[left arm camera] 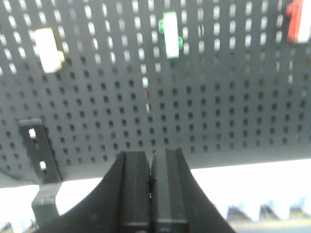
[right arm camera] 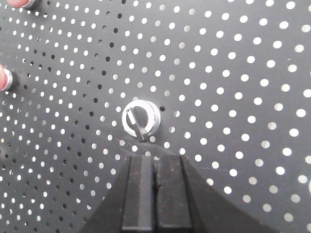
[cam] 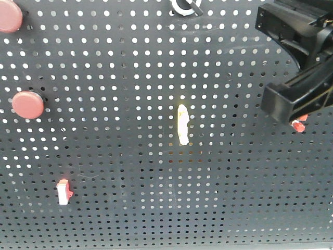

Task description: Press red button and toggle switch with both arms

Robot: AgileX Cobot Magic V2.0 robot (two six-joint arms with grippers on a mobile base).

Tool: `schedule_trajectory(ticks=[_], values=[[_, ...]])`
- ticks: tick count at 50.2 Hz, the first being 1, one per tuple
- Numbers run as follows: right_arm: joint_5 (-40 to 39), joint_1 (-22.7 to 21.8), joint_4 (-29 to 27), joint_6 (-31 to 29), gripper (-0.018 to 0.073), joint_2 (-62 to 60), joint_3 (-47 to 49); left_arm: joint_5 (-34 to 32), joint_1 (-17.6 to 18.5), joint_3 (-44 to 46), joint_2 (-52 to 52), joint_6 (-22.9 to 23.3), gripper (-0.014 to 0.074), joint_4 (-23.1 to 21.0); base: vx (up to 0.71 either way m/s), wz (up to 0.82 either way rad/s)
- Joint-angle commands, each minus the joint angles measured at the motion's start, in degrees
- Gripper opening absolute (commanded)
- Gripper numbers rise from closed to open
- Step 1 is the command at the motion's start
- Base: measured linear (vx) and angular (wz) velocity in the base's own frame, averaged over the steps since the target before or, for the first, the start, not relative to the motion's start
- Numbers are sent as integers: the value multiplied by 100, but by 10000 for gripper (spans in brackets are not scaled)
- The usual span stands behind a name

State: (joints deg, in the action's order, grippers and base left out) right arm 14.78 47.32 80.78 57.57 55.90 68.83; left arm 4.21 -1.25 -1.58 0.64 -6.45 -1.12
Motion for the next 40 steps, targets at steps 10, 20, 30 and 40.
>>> schedule_trajectory(ticks=[10, 20, 30, 40], values=[[-78, -13, 126, 2, 0, -57, 157, -376, -21, -196, 97, 4, 2, -12, 0, 0], [-78, -13, 126, 2, 0, -57, 157, -376, -21, -196, 97, 4, 2, -12, 0, 0], [-78, -13, 126, 2, 0, -57, 157, -376, -21, -196, 97, 4, 2, -12, 0, 0], [-78, -13, 130, 2, 0, -57, 157, -376, -21, -196, 97, 4, 2, -12, 0, 0]])
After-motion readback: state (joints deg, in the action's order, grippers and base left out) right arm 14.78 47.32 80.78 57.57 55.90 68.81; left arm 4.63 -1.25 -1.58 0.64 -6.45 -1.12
